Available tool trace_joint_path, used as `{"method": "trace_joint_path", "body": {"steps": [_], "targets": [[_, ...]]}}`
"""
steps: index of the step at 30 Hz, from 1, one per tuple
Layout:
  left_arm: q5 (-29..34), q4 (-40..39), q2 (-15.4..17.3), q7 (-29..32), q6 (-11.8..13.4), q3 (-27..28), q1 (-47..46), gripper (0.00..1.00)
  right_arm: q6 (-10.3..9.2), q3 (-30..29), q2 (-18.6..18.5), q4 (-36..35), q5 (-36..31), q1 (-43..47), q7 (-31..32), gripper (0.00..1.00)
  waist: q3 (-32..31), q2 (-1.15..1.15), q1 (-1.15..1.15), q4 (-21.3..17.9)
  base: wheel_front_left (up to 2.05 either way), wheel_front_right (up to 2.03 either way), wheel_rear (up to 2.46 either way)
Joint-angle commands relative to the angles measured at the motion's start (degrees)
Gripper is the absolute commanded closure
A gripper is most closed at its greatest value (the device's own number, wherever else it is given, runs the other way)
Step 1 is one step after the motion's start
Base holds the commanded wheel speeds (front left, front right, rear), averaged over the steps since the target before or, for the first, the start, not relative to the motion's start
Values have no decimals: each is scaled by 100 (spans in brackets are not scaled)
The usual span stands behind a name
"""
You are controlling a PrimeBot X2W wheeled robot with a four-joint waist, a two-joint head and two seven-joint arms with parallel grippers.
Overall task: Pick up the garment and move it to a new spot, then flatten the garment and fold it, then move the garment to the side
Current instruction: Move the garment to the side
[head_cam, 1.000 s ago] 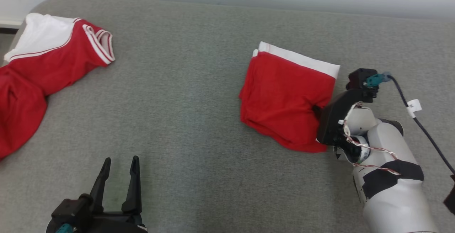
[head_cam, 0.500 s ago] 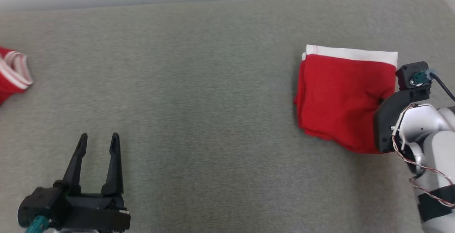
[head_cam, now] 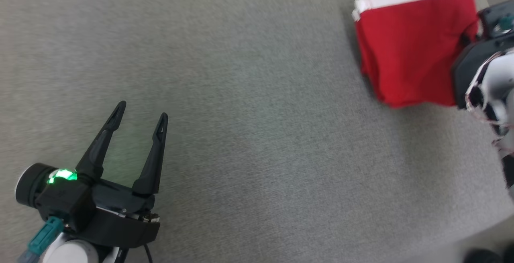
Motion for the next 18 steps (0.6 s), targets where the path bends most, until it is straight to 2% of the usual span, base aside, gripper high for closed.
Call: {"method": "trace_joint_path", "body": {"steps": [1, 8, 13, 14, 15, 16, 17, 18], "targets": [[17, -87, 119, 93, 6, -14, -102, 0, -16, -16, -108, 134, -52, -222, -221, 100, 624, -1, -1, -549, 0, 0, 0], [44, -449, 336, 373, 33, -46, -64, 0, -16, -257, -302, 707, -196, -706, -1138, 100, 891, -1, -1, -669, 0, 0, 0], [37, -563, 399, 510, 47, -66, -77, 0, -16, -497, -284, 912, -365, -838, -1856, 100, 973, -1, -1, -630, 0, 0, 0], [36, -554, 395, 522, 54, -78, -69, 0, -16, -543, -251, 943, -396, -824, -1941, 95, 966, -1, -1, -619, 0, 0, 0], [36, -545, 385, 536, 73, -106, -58, 0, -16, -536, -207, 920, -512, -800, -2176, 70, 954, -1, -1, -591, 0, 0, 0], [31, -543, 388, 537, 80, -105, -56, 0, -16, -509, -195, 897, -590, -801, -2326, 11, 948, -1, -1, -577, 0, 0, 0], [23, -534, 390, 524, 91, -103, -56, 0, -15, -557, -171, 916, -621, -814, -2436, 0, 940, -1, -1, -563, 0, 0, 0], [10, -524, 381, 515, 89, -108, -59, 0, -16, -565, -159, 938, -672, -814, -2538, 0, 927, -1, -1, -546, 0, 0, 0]]}}
